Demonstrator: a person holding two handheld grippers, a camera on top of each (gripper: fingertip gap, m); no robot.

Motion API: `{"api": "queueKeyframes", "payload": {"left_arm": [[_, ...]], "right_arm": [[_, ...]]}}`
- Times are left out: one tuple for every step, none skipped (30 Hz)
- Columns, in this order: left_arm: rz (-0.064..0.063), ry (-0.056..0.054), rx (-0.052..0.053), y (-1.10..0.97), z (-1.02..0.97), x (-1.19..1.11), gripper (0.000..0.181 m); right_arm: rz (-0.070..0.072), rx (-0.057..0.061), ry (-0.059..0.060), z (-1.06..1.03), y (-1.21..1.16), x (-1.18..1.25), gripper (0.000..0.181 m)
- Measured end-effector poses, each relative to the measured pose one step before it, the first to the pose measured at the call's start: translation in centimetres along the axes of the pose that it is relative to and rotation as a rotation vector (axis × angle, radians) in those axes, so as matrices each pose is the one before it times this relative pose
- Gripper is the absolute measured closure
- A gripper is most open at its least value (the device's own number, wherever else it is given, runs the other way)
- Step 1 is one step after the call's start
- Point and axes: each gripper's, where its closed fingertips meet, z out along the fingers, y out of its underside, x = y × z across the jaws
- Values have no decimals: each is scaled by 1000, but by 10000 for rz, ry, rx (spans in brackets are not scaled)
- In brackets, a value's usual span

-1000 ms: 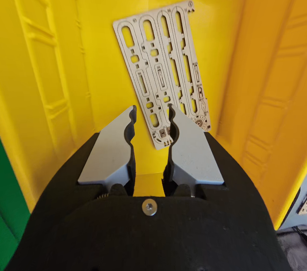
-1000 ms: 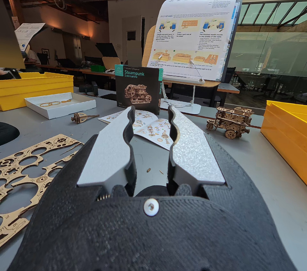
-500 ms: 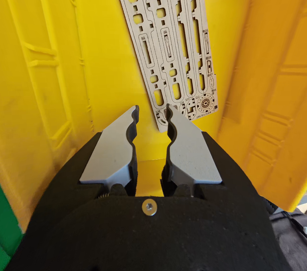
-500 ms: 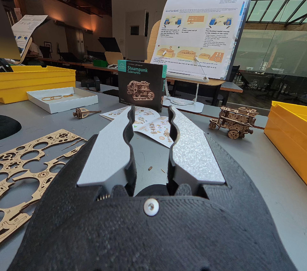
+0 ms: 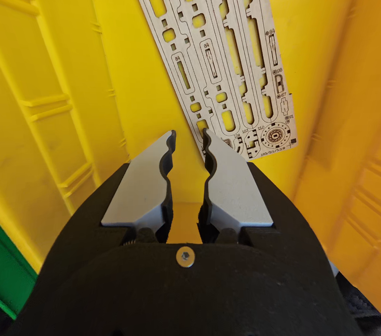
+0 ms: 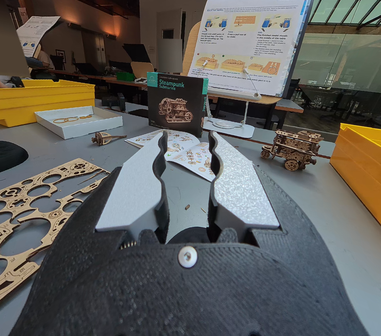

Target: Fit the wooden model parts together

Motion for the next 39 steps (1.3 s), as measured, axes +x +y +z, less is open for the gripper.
{"api": "queueKeyframes", "payload": {"left_arm": [[30,-194,-187,69,3,89,158],[17,-112,-194,43,3,206,161],[38,-73,-181,19,15,238,165],[61,-83,-168,23,-33,172,168],[89,-57,-145,50,9,245,171],[85,-47,-130,17,-14,145,174],[96,-100,-140,51,20,101,174],[106,-72,-138,-14,7,44,175],[79,-107,-97,8,10,8,175],[36,-296,-107,140,-15,-240,175],[109,-407,-154,305,-72,-370,176],[179,-418,-77,300,-214,-348,176],[165,-563,51,183,-444,-587,176],[161,-605,114,97,-644,-762,176],[176,-484,189,-3,-781,-600,176],[181,-477,233,-102,-891,-616,176],[213,-555,146,27,-957,-748,176],[261,-598,78,90,-966,-783,176],[263,-634,79,63,-1012,-822,176],[258,-634,65,39,-1028,-895,176],[272,-530,-16,128,-973,-769,176],[242,-493,-6,133,-964,-793,176],[217,-477,-18,160,-945,-796,176],[200,-393,-36,187,-885,-768,176],[149,-302,51,92,-925,-658,176],[87,-232,101,92,-1035,-683,176],[41,-193,159,15,-1061,-614,176],[40,-153,252,-50,-1162,-582,176],[72,-107,293,-99,-1334,-573,176],[133,-143,309,-180,-1279,-434,176],[340,-65,348,-231,-1384,-172,176],[610,13,455,-405,-1529,158,176],[603,-241,443,-460,-1461,4,176],[895,-155,459,-618,-1618,263,176],[1076,-408,602,-955,-1606,2,176],[910,-1009,560,-1079,-1803,-778,176],[1029,-519,585,-1242,-1733,-203,176],[787,-175,637,-1526,-1699,116,176],[389,-308,497,-1527,-1518,-362,176]], "right_arm": [[38,13,7,-19,-16,54,142],[42,22,0,-28,-21,41,142],[50,32,-4,-27,-46,38,142],[62,30,-1,-37,-34,54,142],[73,26,3,-40,-27,65,142],[84,47,2,-60,-62,78,142],[102,67,-6,-60,-92,83,142],[124,69,-16,-61,-86,81,142],[140,65,-16,-72,-84,91,142],[145,66,-19,-57,-87,97,142],[142,59,-25,-58,-70,83,142],[124,58,-36,-57,-81,39,142],[88,62,-44,-37,-96,11,142],[49,60,-46,-22,-100,-36,143],[27,31,-72,25,-64,-92,143],[13,-10,-100,66,10,-146,143],[-3,-25,-92,63,35,-157,143],[-21,-20,-63,42,22,-134,143],[-37,6,-36,-10,-20,-104,143],[-41,42,-12,-53,-87,-71,143],[-31,54,10,-79,-112,-44,143],[-12,62,18,-100,-121,3,143],[10,78,14,-113,-139,1,143],[20,70,4,-89,-133,-3,143],[18,41,-2,-68,-83,-7,143],[1,17,-13,-42,-38,-36,143],[-23,-3,-22,-8,-18,-58,143],[-46,-16,-40,20,11,-115,143],[-67,-30,-73,68,14,-177,143],[-87,-46,-112,122,21,-240,143],[-95,-59,-180,201,18,-355,143],[-62,-75,-316,363,-22,-558,143],[45,-99,-583,589,-94,-920,143],[234,-177,-866,928,-211,-1270,144],[341,-340,-1052,1266,-220,-1438,144],[392,-574,-1190,1532,-124,-1513,143],[363,-600,-1315,1600,-294,-1572,143],[270,-459,-1273,1638,-567,-1356,143],[235,-468,-1085,1608,-609,-887,141]]}}
